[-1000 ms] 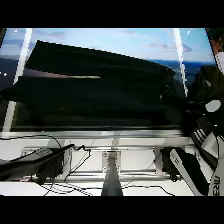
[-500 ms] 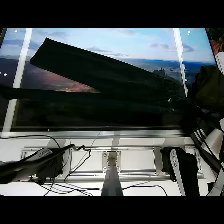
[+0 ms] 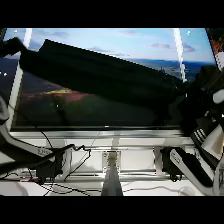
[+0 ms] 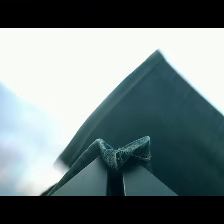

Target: Fold the clothes and pants, and hang the long-sleeved shirts on hangers.

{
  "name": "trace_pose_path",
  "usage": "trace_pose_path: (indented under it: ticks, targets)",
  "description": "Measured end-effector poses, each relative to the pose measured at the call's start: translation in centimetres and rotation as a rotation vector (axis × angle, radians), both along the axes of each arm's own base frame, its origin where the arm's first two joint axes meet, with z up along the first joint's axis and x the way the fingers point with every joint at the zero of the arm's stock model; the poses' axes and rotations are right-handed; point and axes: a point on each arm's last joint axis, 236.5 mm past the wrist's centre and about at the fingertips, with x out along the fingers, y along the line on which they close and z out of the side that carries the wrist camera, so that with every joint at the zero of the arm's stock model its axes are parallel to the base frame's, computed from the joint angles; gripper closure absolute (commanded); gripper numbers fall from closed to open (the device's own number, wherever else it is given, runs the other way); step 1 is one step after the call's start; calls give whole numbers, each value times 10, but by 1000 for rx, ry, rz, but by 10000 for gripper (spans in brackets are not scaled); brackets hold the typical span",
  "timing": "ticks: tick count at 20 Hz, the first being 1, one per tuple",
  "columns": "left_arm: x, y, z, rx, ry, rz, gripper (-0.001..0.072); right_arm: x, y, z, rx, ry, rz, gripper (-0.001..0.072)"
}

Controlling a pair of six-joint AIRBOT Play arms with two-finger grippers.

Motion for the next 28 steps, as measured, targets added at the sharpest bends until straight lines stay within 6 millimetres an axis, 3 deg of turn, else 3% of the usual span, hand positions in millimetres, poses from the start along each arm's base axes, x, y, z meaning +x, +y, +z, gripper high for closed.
trace_pose_path:
  ticks: [1, 2, 3, 6, 9, 16, 18, 23, 26, 28]
  targets:
    - [19, -6, -6, 6, -20, 9, 574, 17, -5, -7, 15, -12, -18, 628]
    - [34, -10, -12, 8, -42, 20, 169, 33, -10, -14, 29, -26, -36, 363]
    - [49, -13, -15, 17, -80, 29, 9, 50, -17, -20, 30, -51, -52, 32]
    - [79, -24, -11, 33, -191, 40, 6, 87, -29, -29, 52, -121, -95, 7]
    - [82, -23, -2, 34, -213, 48, 9, 104, -35, -26, 60, -165, -115, 8]
    - [18, 19, -26, -59, 67, 118, 10, 98, -31, -26, 70, -126, -101, 26]
    - [11, 17, -29, -93, 95, 102, 10, 96, -30, -27, 71, -113, -97, 26]
    - [16, -7, -23, -162, 74, 34, 13, 93, -28, -28, 73, -98, -92, 26]
    - [-4, -8, -43, -223, 174, 47, 23, 92, -28, -29, 74, -93, -91, 26]
    - [-26, -3, -68, -277, 279, 72, 23, 92, -28, -29, 68, -91, -83, 26]
